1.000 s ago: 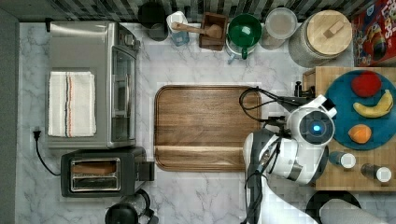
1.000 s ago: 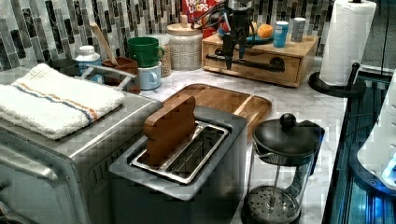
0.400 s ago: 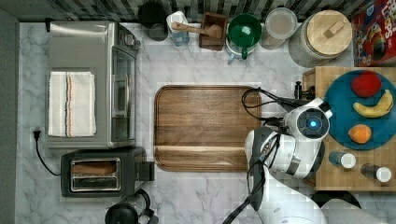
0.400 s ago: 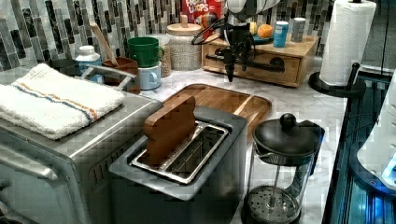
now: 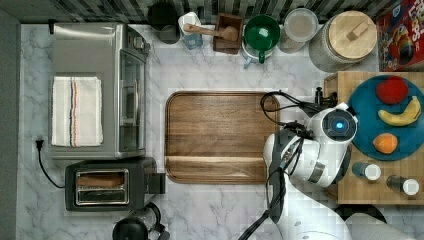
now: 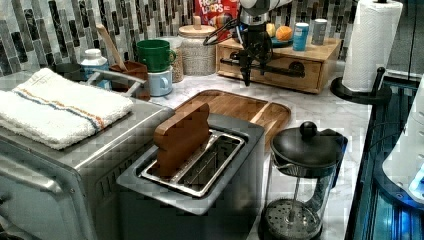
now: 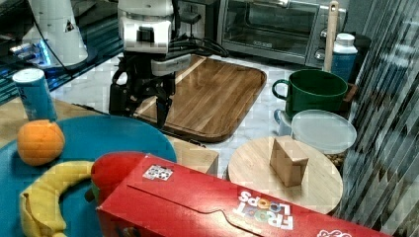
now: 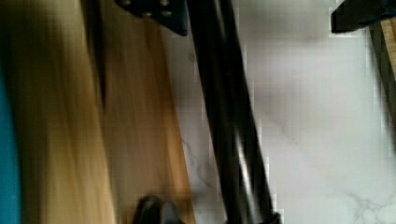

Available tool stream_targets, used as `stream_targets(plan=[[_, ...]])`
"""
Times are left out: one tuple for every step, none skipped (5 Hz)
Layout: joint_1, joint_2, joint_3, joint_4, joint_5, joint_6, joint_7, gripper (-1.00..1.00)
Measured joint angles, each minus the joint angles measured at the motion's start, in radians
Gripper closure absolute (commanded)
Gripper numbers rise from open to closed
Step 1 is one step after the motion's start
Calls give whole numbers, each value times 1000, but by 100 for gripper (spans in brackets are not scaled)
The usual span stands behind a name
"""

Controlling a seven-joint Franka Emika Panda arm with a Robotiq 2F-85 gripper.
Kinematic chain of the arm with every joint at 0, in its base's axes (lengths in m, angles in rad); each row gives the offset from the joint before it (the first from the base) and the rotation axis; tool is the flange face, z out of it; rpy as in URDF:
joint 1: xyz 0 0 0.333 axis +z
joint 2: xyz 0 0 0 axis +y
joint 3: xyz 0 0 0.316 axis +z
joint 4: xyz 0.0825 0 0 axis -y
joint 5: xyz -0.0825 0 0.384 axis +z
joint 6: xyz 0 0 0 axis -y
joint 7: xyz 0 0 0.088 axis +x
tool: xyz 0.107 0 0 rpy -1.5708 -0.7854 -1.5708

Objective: Open the drawer.

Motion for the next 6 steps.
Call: stream_targets(plan=[[21, 1, -13, 4, -1, 2, 54, -100], [33, -4, -21, -16, -20, 54, 169, -100], [58, -20, -22, -39, -91, 61, 223, -100], [88, -45, -1, -82, -107, 83, 268, -100], [131, -82, 21, -131, -113, 93, 357, -100], [166, -99, 70, -156, -114, 93, 391, -100]])
